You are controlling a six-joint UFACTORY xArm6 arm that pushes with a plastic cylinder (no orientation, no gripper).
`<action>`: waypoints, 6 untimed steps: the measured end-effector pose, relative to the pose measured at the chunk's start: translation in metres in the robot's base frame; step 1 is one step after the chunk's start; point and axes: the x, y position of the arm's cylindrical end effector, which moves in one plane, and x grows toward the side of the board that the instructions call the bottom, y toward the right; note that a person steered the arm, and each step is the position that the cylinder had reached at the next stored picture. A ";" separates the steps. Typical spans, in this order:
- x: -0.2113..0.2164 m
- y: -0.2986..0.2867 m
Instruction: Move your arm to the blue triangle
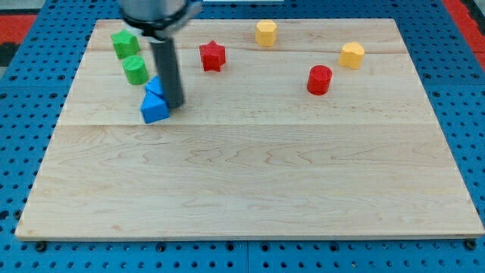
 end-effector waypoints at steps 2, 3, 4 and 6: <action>-0.031 -0.043; -0.031 0.007; 0.019 0.076; 0.056 0.036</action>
